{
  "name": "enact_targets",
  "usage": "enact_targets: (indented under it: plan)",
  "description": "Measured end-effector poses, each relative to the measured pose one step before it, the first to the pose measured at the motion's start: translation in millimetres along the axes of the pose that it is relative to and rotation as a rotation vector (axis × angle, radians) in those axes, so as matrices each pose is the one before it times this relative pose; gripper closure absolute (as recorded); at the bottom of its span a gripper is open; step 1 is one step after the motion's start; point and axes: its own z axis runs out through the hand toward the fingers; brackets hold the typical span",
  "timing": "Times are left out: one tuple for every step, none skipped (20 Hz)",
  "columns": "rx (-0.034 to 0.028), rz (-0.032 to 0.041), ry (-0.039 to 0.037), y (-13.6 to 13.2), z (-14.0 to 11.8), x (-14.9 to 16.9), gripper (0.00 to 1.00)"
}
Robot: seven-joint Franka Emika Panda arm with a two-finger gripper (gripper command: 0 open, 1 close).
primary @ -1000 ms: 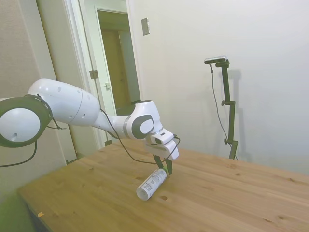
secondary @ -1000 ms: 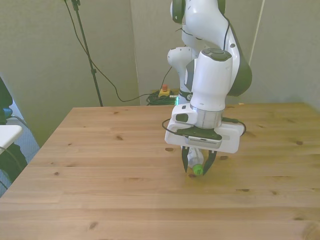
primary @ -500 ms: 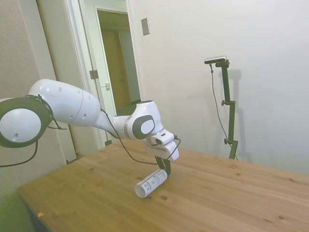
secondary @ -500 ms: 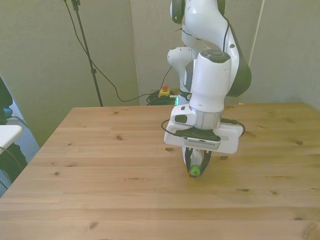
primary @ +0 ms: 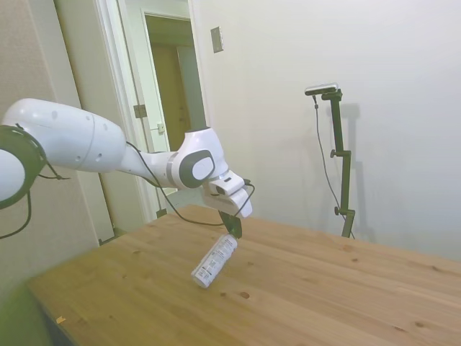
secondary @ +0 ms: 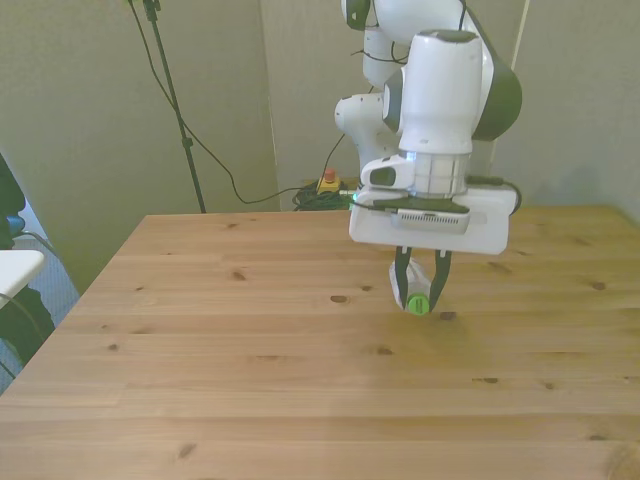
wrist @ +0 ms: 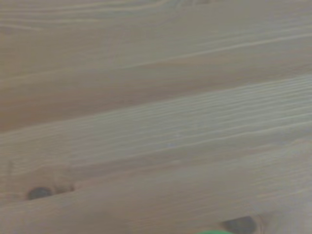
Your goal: Stand the water bottle
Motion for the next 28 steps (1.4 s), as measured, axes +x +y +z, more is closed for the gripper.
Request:
enact_targets:
  plan:
    - [0.02331,0.02444,0.01156,-0.07,-6.98,-2.12,1.0]
    - [0.02703,0.02332,0.01823,-0.15,-6.28,-0.26,1.0]
    - [0.02647,0.0221,0.01995,-0.11,-6.44,0.69,1.0]
    - [0.02935,0.02483,0.02467,-0.03,-7.53,2.1,1.0]
    - [0.03074,0.02315,0.03193,-0.79,-8.89,2.79,1.0]
    - [0.03046,0.0219,0.03378,-0.55,-9.42,2.77,1.0]
    - [0.02734,0.0167,0.0374,-0.17,-8.25,2.08,1.0]
    - [0.02768,0.01743,0.03965,0.09,-7.0,0.85,1.0]
    - [0.02065,0.01296,0.03944,1.22,-3.8,-0.01,1.0]
    - [0.00507,0.00639,0.0315,3.24,-1.15,-2.01,1.0]
    - [-0.01133,0.00626,0.01075,9.62,1.27,-11.54,1.0]
    - [-0.00018,-0.00125,0.00588,0.09,0.02,-1.02,1.0]
    - [0.00206,0.00128,0.01094,0.22,0.03,-1.04,1.0]
    - [0.00967,0.00361,0.01155,0.03,-0.17,-1.46,1.0]
    - [0.01259,0.00873,0.01002,0.47,0.03,-1.29,1.0]
    - [0.01247,0.01003,0.00947,0.78,0.35,-0.66,1.0]
    - [0.0116,0.01047,0.00949,0.61,0.32,-0.11,1.0]
    - [0.01005,0.01172,0.01169,0.49,0.23,0.74,1.0]
    - [0.00637,0.00901,0.012,0.54,0.28,0.93,1.0]
    - [0.00687,0.00837,0.01189,0.59,0.31,0.61,1.0]
    - [0.00576,0.00961,0.01096,1.09,0.72,-0.12,1.0]
    - [0.00146,0.00872,0.00792,1.74,1.2,-0.81,1.0]
    - [0.00076,0.00812,0.00411,2.07,1.37,-1.0,1.0]
    - [-0.00155,0.00836,0.00259,2.29,1.88,-1.07,1.0]
    - [-0.00244,0.00763,0.00012,2.01,1.91,-0.57,1.0]
    - [0.00239,0.00678,0.00023,0.27,0.55,1.14,1.0]
    - [-0.00032,0.00504,0.0009,0.35,0.5,1.05,1.0]
    - [-0.00055,0.00215,0.00075,0.16,0.41,0.66,1.0]
